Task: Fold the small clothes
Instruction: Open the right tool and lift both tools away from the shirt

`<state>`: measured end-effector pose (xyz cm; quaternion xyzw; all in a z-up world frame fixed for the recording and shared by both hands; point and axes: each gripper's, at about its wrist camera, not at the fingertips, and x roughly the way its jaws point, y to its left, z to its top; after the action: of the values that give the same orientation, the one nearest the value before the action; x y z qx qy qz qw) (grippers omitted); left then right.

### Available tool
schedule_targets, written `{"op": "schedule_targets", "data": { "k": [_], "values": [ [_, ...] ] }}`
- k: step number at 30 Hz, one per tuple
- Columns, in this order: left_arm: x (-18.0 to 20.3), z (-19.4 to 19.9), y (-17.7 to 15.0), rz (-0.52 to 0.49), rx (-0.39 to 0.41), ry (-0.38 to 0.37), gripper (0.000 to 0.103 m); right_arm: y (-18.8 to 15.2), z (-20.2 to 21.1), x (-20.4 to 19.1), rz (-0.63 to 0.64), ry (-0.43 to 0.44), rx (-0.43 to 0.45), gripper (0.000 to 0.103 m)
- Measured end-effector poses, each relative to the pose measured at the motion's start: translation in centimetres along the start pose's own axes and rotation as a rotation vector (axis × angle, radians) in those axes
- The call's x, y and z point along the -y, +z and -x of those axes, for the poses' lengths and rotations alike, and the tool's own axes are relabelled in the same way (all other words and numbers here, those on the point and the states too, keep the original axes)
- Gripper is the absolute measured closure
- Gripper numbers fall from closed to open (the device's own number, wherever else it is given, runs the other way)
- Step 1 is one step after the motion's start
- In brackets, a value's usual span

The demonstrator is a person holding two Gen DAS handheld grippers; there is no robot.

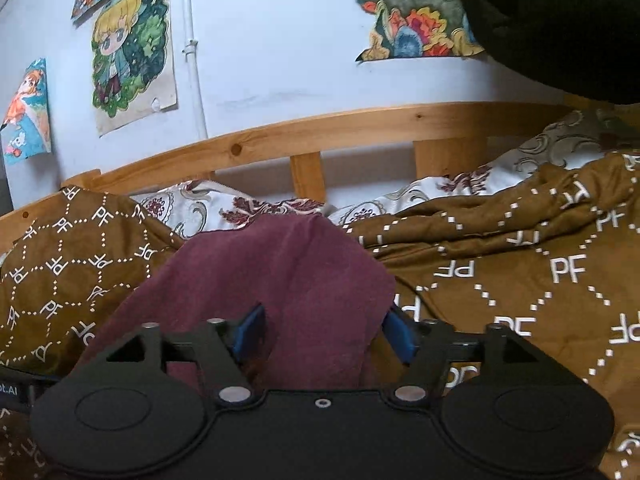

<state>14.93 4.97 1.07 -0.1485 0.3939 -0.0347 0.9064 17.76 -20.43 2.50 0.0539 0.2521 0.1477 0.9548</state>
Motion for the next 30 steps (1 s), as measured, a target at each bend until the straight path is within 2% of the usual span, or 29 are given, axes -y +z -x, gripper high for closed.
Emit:
{"op": "schedule_targets", "data": {
  "k": [3,9,14,21,30],
  "values": [
    [0.5,1.0,0.0,-0.018,0.022,0.019,0.004,0.0,1.6,0.1,0.002,-0.011,0.033,0.014],
    [1.6,4.2,-0.3,-0.079,0.093,0.049,0.001,0.2,5.4,-0.2,0.012,-0.022,0.081,0.001],
    [2.0,7.5,-1.7,-0.114,0.165,0.055,0.001,0.3,9.3,-1.0,0.021,0.004,0.109,0.001],
    [2.0,11.1,-4.3,-0.168,0.219,0.057,0.001,-0.5,14.2,-2.1,0.009,0.031,0.114,0.001],
    [1.6,13.6,-7.2,-0.192,0.218,0.069,0.001,-2.6,18.4,-2.6,-0.032,0.016,0.073,0.001]
  ]
}}
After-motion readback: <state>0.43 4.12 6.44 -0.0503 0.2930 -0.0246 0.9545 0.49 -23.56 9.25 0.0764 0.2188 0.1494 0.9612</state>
